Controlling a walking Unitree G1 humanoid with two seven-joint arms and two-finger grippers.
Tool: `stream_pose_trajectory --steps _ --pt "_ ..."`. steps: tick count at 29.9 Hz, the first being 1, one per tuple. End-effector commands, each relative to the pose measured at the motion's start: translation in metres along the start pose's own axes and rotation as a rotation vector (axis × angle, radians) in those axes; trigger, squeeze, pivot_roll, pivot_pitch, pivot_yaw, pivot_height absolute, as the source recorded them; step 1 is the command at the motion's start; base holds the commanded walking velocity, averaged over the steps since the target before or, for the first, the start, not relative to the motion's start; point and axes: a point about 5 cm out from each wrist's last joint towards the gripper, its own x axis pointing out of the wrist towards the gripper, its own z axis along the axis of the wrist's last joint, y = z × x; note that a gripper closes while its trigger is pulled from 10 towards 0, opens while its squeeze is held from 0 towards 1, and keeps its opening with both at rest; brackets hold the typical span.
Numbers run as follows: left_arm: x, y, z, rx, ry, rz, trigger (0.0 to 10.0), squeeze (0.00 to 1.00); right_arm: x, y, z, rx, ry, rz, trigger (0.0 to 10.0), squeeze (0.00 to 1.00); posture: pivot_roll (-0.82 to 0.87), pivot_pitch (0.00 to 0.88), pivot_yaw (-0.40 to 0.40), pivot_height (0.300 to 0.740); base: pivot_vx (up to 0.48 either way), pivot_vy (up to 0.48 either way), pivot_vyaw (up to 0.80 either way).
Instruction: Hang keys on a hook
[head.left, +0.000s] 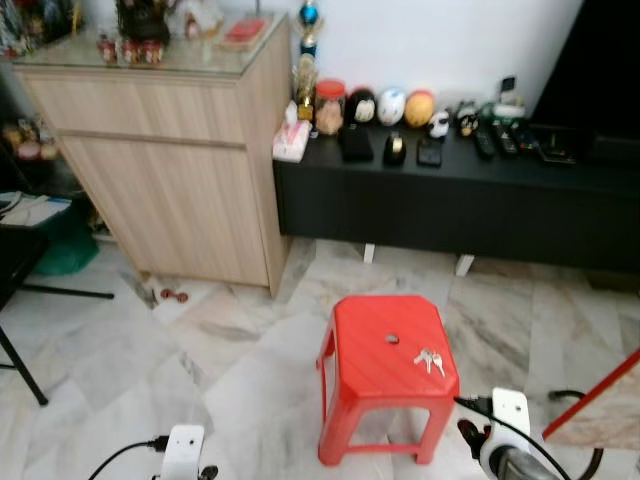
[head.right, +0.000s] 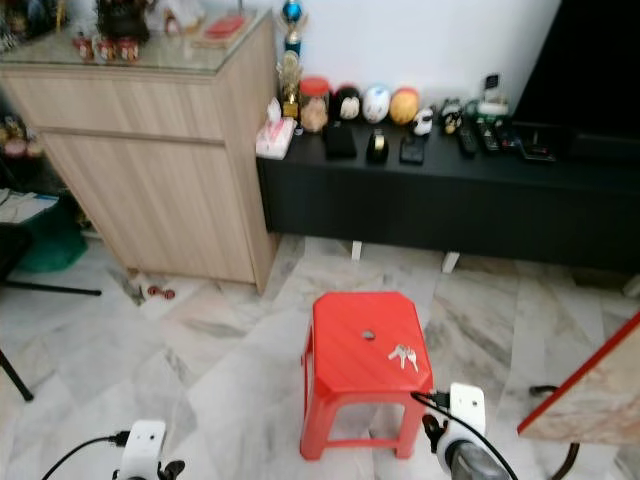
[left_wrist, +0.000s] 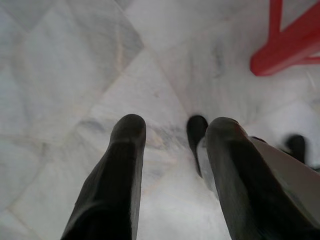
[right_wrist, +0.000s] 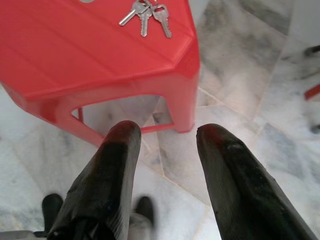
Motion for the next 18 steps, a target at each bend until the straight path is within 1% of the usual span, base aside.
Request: stream_pose_trajectory --steps 1,6,8,10,11,13,14,15,16,18 --pt "0.0 -0.005 -0.001 -0.002 0.008 -0.019 10.0 0.0 -0.002 -0.01 0.0 0.015 -0.01 -0.025 10.0 0.0 -0.01 0.0 -0.013 0.74 0.0 -0.356 0.0" --pt "0.0 -0.006 -0.002 -0.018 0.007 -0.01 10.0 0.0 -0.002 -0.011 0.0 0.014 -0.012 -0.025 10.0 0.0 0.01 0.0 -0.022 0.74 0.0 0.0 0.0" --pt "0.0 -0.006 0.0 -0.027 -0.004 -0.007 10.0 0.0 -0.001 -0.011 0.011 0.032 -0.055 -0.019 10.0 0.0 0.03 0.0 -0.036 0.74 0.0 0.0 0.0" --pt "0.0 -0.006 0.001 -0.027 -0.007 -0.005 10.0 0.0 -0.001 -0.011 0.014 0.037 -0.068 -0.019 10.0 0.0 0.03 0.0 -0.036 0.74 0.0 0.0 0.0" --pt "0.0 -0.006 0.001 -0.034 -0.011 -0.002 10.0 0.0 -0.001 -0.011 0.017 0.041 -0.083 -0.021 10.0 0.0 0.04 0.0 -0.048 0.74 0.0 0.0 0.0" --pt "0.0 -0.006 0.002 -0.052 -0.022 0.004 10.0 0.0 0.0 -0.005 0.022 0.048 -0.126 -0.013 10.0 0.0 0.05 0.0 -0.056 0.74 0.0 0.0 0.0" --pt "0.0 -0.006 0.002 -0.064 -0.032 0.01 10.0 0.0 0.001 0.004 0.022 0.05 -0.153 0.002 10.0 0.0 0.05 0.0 -0.064 0.74 0.0 0.0 0.0" --pt "0.0 -0.005 0.002 -0.068 -0.037 0.014 10.0 0.0 0.002 0.01 0.021 0.05 -0.163 0.01 10.0 0.0 0.05 0.0 -0.064 0.74 0.0 0.0 0.0" --pt "0.0 -0.005 0.003 -0.069 -0.053 0.023 10.0 0.0 0.002 0.017 0.024 0.06 -0.197 0.024 10.0 0.0 0.05 0.0 -0.066 0.74 0.0 0.0 0.0" --pt "-0.001 -0.004 0.004 -0.076 -0.078 0.037 10.0 0.0 0.002 0.018 0.03 0.071 -0.232 0.026 10.0 0.0 0.04 0.0 -0.068 0.74 0.0 0.0 0.0"
